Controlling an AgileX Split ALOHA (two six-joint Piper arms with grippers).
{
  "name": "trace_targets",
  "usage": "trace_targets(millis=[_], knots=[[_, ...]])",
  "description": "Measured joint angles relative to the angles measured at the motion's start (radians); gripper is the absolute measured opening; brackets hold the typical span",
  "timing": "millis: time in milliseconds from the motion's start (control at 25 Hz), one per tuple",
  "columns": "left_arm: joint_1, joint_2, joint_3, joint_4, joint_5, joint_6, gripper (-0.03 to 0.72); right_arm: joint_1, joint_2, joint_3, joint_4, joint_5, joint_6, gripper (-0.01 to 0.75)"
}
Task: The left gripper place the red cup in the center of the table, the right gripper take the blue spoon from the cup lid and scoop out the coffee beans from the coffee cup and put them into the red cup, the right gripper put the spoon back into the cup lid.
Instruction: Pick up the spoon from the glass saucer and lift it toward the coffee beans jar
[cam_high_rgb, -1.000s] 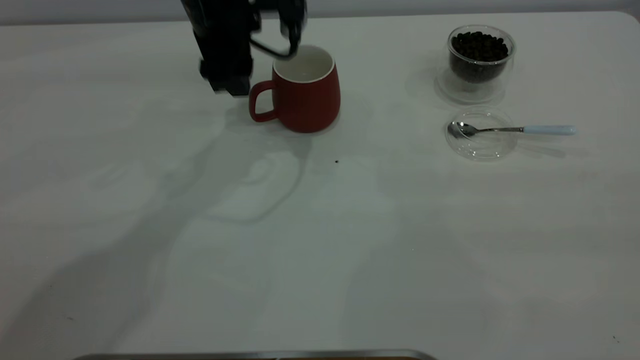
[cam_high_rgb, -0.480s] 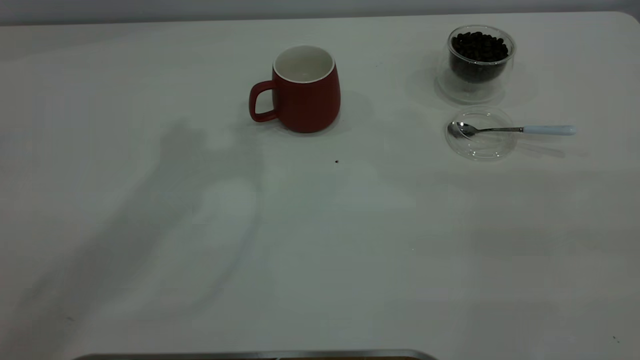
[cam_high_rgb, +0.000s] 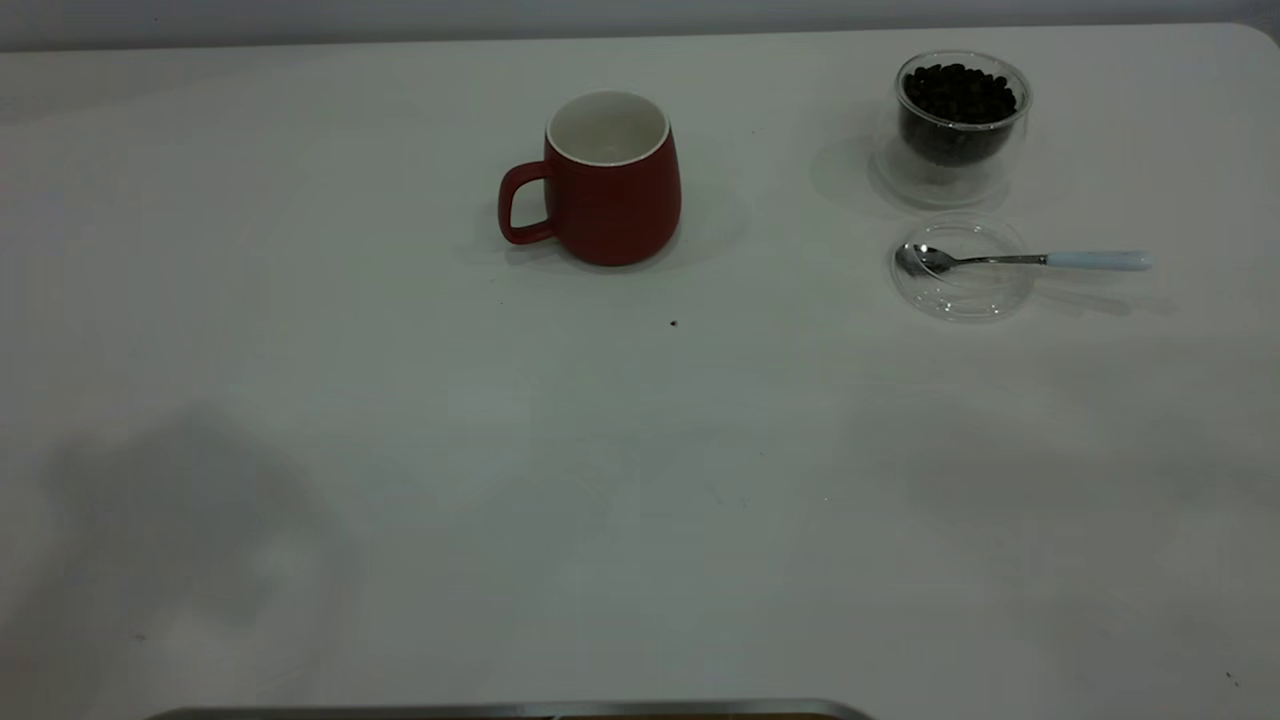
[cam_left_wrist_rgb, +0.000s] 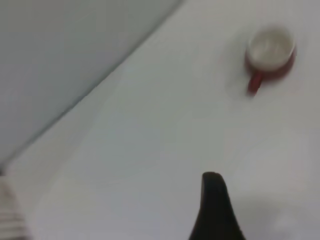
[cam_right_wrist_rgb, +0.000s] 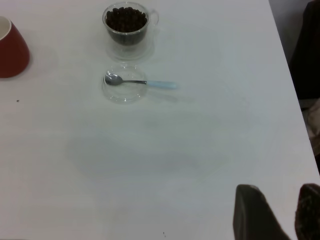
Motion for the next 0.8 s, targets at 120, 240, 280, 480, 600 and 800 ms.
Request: trace_targets(millis=[120, 240, 280, 480, 600, 800], knots=[[0.0, -0.092, 0.0, -0.059, 0.0, -0.154, 0.587, 0.0, 0.0, 0.0, 0.0, 0.0, 0.0, 0.24], [0.0, -0.191, 0.015, -0.074, 0.0, -0.189, 0.587, 0.0, 0.0, 0.0, 0.0, 0.0, 0.0, 0.24], [0.0, -0.222, 0.035, -0.074, 0.0, -0.194, 0.587, 0.0, 0.0, 0.0, 0.0, 0.0, 0.0, 0.24], [0.0, -0.414, 0.29, -0.074, 0.0, -0.2, 0.587, 0.0, 0.0, 0.0, 0.0, 0.0, 0.0, 0.24], [0.0, -0.499, 0.502, -0.075, 0.0, -0.2, 0.587, 0.0, 0.0, 0.0, 0.0, 0.0, 0.0, 0.24], [0.0, -0.592, 0.83, -0.076, -0.001, -0.202, 0.587, 0.0, 0.0, 0.0, 0.0, 0.0, 0.0, 0.24]])
